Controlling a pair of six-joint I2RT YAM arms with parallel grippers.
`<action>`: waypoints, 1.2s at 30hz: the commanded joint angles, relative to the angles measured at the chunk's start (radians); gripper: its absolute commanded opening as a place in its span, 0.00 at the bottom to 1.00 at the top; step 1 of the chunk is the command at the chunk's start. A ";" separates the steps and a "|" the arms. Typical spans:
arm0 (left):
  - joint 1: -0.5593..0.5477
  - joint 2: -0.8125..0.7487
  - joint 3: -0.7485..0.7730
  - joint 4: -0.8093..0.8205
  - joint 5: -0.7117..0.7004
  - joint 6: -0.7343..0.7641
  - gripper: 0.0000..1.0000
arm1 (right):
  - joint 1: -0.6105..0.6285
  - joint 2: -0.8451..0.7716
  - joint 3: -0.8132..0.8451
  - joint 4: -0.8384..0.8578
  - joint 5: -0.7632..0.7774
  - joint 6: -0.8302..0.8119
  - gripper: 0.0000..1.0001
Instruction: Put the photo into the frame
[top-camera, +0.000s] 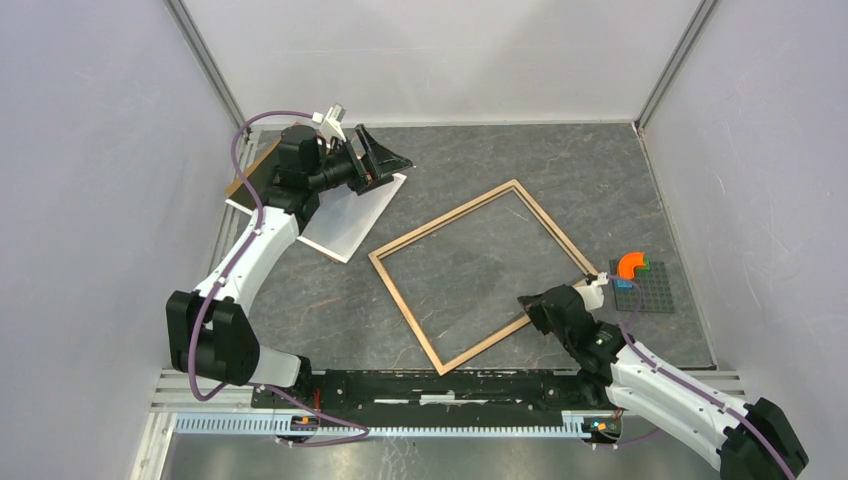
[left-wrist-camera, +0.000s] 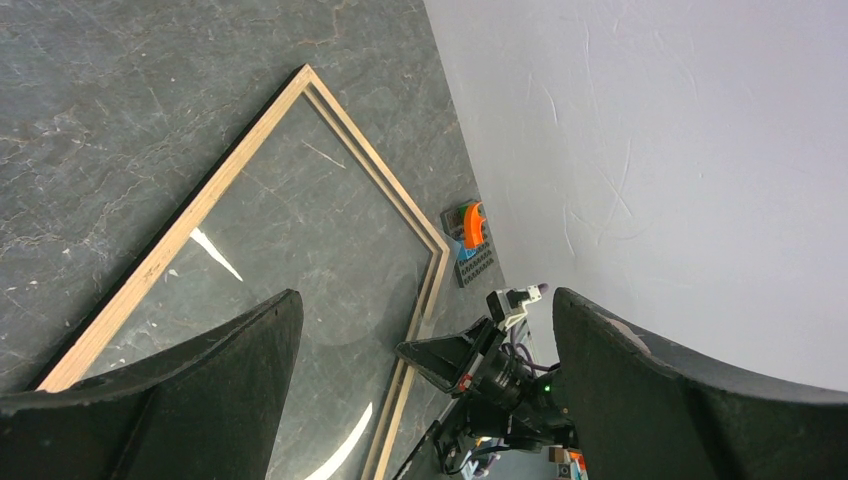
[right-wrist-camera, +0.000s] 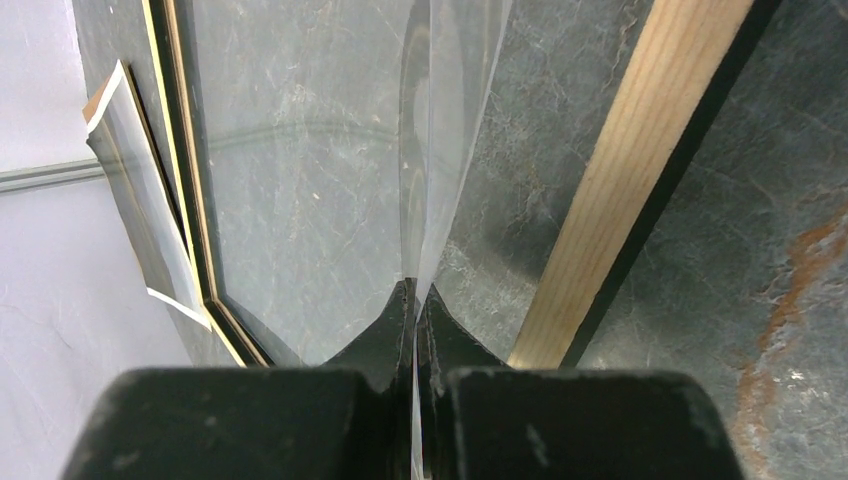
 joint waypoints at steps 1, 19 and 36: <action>-0.006 0.005 0.003 0.044 0.025 -0.019 1.00 | 0.003 0.012 -0.035 0.014 -0.045 -0.012 0.00; -0.011 0.013 0.003 0.044 0.025 -0.017 1.00 | 0.004 0.058 -0.056 0.097 -0.047 -0.031 0.10; -0.014 0.013 0.003 0.045 0.028 -0.019 1.00 | -0.046 0.047 -0.031 0.104 -0.085 -0.127 0.37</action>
